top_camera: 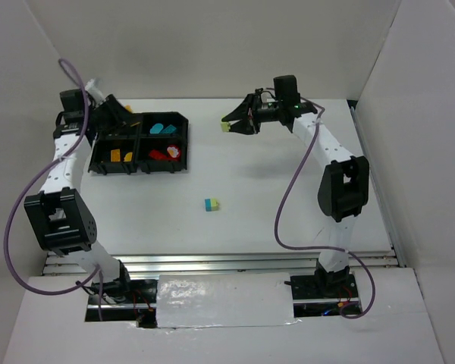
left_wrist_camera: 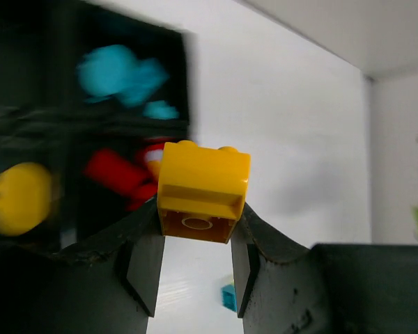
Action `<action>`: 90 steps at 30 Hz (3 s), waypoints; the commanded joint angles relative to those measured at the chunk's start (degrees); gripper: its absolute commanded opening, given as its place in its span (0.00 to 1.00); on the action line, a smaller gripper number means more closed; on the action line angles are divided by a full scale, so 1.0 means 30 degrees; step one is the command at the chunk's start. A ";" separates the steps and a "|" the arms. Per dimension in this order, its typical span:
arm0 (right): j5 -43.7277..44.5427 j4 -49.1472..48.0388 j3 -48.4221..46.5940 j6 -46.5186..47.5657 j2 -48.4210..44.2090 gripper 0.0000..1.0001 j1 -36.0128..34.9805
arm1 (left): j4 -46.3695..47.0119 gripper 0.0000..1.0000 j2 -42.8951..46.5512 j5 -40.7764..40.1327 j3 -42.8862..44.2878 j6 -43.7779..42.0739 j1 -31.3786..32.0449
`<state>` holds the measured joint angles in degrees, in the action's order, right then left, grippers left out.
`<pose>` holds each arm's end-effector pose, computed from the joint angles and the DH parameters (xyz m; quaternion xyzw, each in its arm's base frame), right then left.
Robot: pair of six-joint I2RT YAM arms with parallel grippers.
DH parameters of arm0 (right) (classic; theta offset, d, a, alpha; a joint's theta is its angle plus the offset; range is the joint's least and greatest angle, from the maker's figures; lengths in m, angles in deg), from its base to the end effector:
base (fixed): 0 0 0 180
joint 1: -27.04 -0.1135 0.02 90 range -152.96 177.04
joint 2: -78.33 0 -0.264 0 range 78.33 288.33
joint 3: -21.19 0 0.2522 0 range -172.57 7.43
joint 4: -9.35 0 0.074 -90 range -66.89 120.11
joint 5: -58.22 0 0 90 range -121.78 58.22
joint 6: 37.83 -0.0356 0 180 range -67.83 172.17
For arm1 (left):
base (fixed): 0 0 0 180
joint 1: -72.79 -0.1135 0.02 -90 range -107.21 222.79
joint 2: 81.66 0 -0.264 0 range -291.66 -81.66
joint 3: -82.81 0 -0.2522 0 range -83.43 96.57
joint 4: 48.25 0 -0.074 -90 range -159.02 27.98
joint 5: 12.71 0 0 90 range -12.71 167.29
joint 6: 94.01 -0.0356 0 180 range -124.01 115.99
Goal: Sort the legos into containers by color
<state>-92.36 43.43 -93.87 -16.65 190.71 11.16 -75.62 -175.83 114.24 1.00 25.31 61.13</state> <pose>0.4249 0.1531 0.3217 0.1147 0.7841 0.6097 0.0160 0.3812 0.0568 0.3539 -0.1143 0.8033 -0.3416 0.4743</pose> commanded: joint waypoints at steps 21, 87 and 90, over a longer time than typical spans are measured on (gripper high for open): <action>0.4753 0.9282 -0.7953 0.7881 0.3058 0.00 -0.0068 | -0.8414 0.72 -0.6432 -1.1116 0.5317 0.2619 -0.2148; -0.0873 -0.5071 -0.0336 -0.4863 -0.2186 0.00 -0.1152 | 2.4665 1.00 -0.2711 1.1649 0.0512 1.0971 0.7226; -0.0756 -0.6093 -0.0074 -0.5856 -0.2244 0.00 -0.1327 | 2.1477 0.99 -0.2711 1.1503 0.0832 0.8719 0.7460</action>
<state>-94.96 32.28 -94.04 -31.14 187.95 7.69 -7.62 -185.80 147.57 2.09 56.15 82.42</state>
